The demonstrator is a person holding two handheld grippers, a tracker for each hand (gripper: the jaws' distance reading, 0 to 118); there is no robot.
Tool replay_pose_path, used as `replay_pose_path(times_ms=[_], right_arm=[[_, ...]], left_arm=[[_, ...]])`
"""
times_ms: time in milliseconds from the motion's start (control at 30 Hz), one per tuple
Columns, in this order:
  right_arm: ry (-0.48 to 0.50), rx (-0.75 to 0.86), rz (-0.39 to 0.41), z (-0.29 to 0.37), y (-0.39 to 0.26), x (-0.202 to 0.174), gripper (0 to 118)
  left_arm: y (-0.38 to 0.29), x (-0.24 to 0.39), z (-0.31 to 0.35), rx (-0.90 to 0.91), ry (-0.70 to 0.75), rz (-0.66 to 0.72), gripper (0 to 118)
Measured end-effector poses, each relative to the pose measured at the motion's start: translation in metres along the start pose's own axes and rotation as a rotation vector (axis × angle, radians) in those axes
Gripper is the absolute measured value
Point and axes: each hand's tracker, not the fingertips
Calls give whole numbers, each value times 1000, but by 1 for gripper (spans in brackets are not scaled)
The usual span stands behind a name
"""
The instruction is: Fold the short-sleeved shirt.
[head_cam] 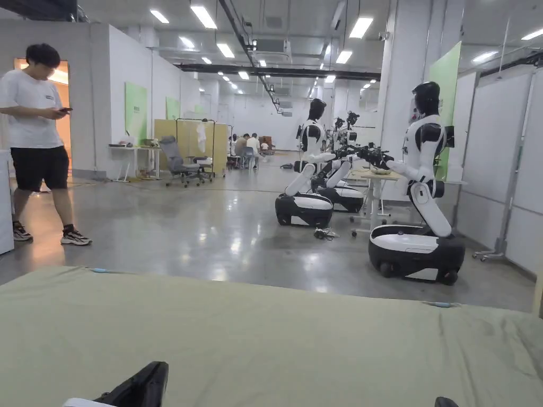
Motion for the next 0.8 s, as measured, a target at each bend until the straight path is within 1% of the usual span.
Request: replay_pose_path(times_ms=[33,100,133,233,433,633,800], right_arm=[[-1,-2,2,1,1,-3,0],[-7,-11,12,1,3,-5,0],[-3,-14,16,0,3,-5,0],[9,-34,41,-2,5,-7,0],[7,-52,90,-2,4,-11,0],[2,-41,145,0,4,-13,0],[6,-53,160,-3,8,-7,0]], left_arm=[[-2,2,-2,-21,39,-25,4],[-2,-1,-5,-63,-35,14,3],[-4,-2,-5,-57,-18,14,3],[-8,-4,-5,-72,-39,28,3],[-10,-11,-7,-86,-57,61,3],[-5,-17,-5,-88,-45,69,3],[0,-21,-6,-101,-8,13,3]])
